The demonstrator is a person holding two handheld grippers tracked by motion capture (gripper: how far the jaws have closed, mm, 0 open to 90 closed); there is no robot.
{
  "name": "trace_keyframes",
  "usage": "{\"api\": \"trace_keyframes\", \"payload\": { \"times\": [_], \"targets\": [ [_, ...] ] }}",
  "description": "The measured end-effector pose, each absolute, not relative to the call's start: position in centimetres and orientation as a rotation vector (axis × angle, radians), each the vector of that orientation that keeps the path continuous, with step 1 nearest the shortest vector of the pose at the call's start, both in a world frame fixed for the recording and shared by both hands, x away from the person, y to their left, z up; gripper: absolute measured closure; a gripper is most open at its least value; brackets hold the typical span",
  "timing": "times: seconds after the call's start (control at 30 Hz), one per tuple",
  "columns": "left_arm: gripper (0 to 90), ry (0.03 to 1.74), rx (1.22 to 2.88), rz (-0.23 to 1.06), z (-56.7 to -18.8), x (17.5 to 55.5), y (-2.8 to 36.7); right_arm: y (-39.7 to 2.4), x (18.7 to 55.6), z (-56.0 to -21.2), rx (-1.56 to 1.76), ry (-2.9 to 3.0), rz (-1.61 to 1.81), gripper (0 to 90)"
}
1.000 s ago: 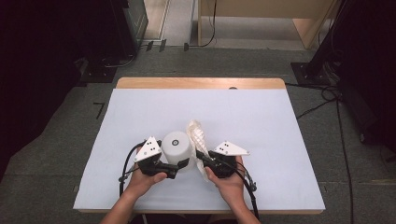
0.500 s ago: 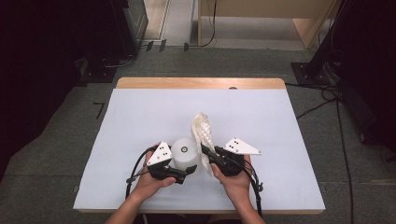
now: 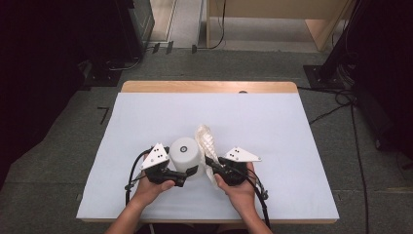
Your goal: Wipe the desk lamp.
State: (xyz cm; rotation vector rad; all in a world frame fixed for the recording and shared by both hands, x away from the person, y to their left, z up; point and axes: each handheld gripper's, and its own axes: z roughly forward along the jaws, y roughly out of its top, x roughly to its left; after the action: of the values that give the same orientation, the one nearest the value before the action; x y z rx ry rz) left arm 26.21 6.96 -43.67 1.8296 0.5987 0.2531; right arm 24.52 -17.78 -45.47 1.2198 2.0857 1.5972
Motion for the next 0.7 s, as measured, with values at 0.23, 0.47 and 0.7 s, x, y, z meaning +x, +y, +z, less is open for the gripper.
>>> {"api": "trace_keyframes", "payload": {
  "times": [0.23, 0.47, 0.7],
  "targets": [
    [8.8, 0.572, 1.892, 0.239, -44.6, 26.0, 5.7, -18.4, 24.3, -44.6, 1.208, 2.041, 1.629, 79.8],
    [8.8, 0.555, 1.931, 0.218, -45.2, 25.8, 4.9, -19.2, 24.0, -43.3, 1.179, 1.991, 1.691, 79.8],
    [8.8, 0.545, 1.894, 0.233, -44.3, 25.7, 5.5, -19.0, 24.3, -44.2, 1.2, 2.02, 1.657, 79.8]
  ]
}}
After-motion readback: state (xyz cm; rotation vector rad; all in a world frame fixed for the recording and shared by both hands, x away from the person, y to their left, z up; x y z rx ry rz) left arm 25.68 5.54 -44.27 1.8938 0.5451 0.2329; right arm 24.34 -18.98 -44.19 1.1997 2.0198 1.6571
